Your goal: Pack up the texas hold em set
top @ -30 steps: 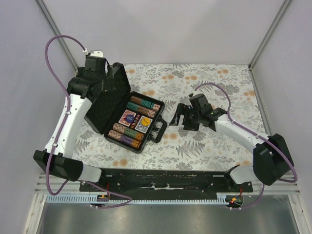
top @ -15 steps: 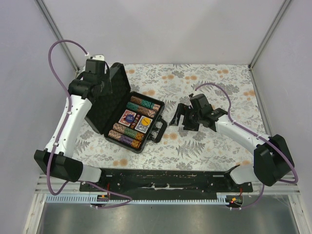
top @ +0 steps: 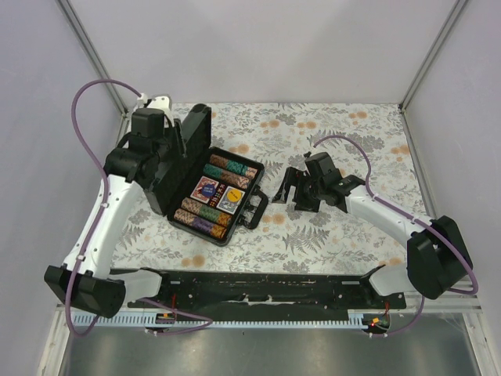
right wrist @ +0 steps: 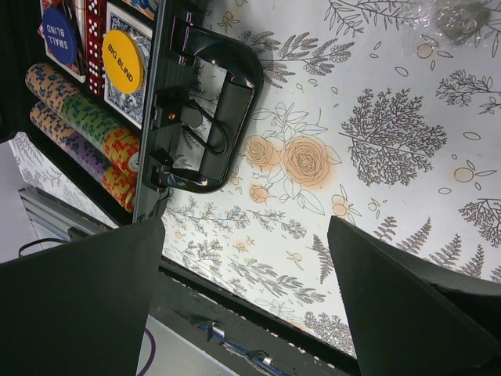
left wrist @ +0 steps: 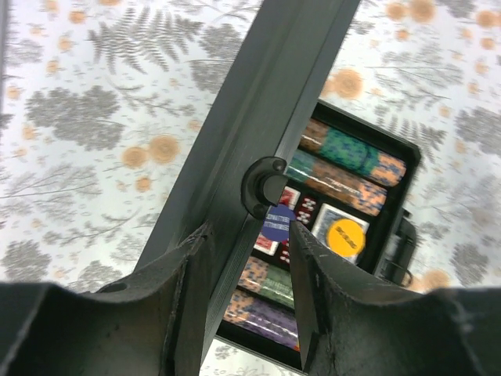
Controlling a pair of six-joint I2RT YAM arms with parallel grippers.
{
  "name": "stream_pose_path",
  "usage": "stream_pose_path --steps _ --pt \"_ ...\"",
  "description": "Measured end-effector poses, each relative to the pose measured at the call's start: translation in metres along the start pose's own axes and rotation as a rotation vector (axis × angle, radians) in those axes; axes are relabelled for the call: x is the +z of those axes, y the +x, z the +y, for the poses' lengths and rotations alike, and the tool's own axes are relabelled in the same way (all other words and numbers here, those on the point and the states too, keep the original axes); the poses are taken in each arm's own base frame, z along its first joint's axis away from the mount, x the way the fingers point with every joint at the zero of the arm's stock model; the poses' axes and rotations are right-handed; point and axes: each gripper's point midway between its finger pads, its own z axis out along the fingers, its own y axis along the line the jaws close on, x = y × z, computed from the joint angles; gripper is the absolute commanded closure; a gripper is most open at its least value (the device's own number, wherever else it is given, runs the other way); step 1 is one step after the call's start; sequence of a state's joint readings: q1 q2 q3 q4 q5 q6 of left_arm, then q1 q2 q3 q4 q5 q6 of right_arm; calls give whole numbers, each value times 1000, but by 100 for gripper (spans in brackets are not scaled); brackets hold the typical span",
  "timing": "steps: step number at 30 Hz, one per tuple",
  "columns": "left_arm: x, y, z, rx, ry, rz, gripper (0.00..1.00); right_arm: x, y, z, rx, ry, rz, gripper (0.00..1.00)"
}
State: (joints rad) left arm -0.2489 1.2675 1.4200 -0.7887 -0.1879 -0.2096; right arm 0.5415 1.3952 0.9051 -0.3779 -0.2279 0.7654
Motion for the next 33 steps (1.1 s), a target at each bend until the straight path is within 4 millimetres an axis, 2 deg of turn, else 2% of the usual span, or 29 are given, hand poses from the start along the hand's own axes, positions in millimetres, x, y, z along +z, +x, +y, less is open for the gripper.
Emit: stream_pose_path --steps 9,16,20,23,27,33 --pt "-7 29 -59 -60 254 19 52 1 1 -1 7 1 1 7" --pt "-8 68 -107 -90 453 152 52 2 5 -5 17 13 9 7" --pt "-9 96 -126 -120 557 253 52 3 7 -10 26 29 9 8" --pt "-7 117 -129 -138 575 325 52 4 9 -13 32 39 12 8" --pt "13 141 -110 -152 468 393 52 7 13 -17 49 44 18 8" --pt "21 148 -97 -148 390 408 50 8 16 -20 66 51 22 8"
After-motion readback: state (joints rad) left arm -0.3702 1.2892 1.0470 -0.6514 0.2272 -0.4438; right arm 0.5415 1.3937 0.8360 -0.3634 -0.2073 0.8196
